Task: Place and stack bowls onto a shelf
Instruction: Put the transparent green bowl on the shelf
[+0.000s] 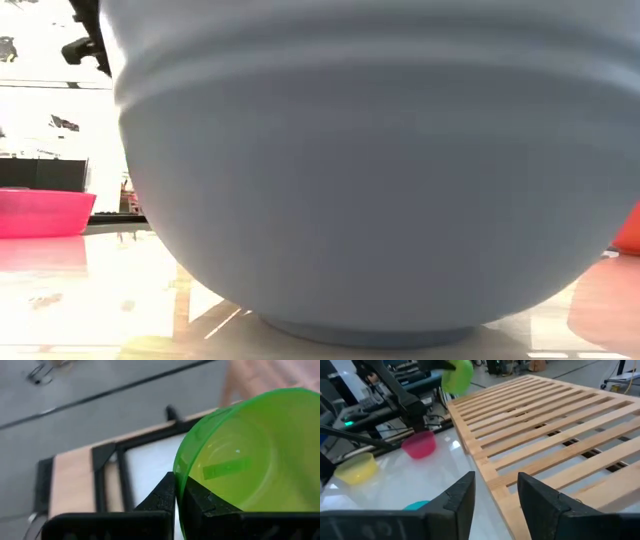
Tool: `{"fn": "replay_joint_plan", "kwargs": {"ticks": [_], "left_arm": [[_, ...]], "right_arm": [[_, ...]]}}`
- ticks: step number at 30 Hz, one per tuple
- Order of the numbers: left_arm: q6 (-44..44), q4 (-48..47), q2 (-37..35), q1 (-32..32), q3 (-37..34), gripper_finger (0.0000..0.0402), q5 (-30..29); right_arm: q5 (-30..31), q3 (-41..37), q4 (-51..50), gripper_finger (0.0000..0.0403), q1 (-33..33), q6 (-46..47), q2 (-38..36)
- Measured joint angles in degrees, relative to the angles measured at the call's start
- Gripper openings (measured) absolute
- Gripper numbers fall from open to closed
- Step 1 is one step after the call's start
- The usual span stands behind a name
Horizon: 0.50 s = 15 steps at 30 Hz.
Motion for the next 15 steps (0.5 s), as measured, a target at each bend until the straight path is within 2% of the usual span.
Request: {"fn": "replay_joint_plan", "kwargs": {"ticks": [8,15], "left_arm": [[10.73,21.23,2.33,-5.68,0.02,0.0000,4.90],[16.49,34.47,8.27,-6.04,0.02,0.0000,10.79]], "right_arm": [[-3.84,2.42,0.07,0.0158,1.34,-2.28,8.55],[-5.18,4.36,0.17,0.0135,5.76,-5.34,15.64]]}}
